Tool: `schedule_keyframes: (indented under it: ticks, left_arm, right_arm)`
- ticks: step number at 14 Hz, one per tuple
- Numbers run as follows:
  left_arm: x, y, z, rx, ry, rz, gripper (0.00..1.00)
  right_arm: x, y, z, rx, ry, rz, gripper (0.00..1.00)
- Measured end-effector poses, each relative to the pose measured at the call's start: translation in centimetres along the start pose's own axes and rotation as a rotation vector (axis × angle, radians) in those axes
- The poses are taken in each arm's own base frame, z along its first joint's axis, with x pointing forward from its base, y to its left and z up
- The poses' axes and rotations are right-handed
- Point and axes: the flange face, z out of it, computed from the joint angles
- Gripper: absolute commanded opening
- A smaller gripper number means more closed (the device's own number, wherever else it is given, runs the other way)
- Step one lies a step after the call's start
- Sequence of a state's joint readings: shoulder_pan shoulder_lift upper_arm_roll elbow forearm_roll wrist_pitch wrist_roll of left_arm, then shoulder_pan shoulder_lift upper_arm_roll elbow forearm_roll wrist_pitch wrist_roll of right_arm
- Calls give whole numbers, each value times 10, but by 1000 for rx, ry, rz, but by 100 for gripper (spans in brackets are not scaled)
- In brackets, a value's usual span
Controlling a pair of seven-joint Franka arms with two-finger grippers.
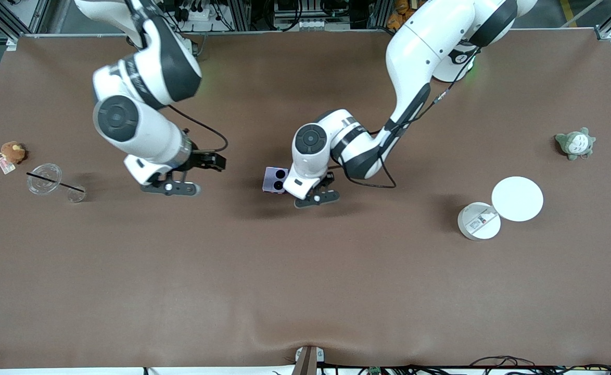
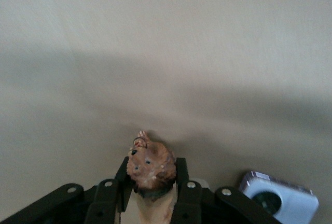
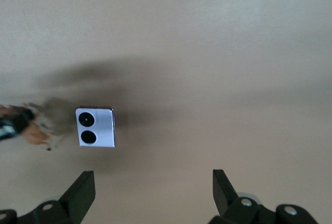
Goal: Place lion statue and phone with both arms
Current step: 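Grasp the lion statue with the left gripper while the right gripper reaches the phone, then lift the lion with the left gripper while the right gripper grasps the phone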
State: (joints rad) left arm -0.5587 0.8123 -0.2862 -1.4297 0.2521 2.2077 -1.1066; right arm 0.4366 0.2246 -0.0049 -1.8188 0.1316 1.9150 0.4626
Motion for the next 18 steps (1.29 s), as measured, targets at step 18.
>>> schedule_keyframes:
  ticks: [18]
  left_arm:
    - [197, -245, -35, 99, -56, 177, 0]
  right_arm:
    - [-34, -129, 217, -10, 81, 33, 100]
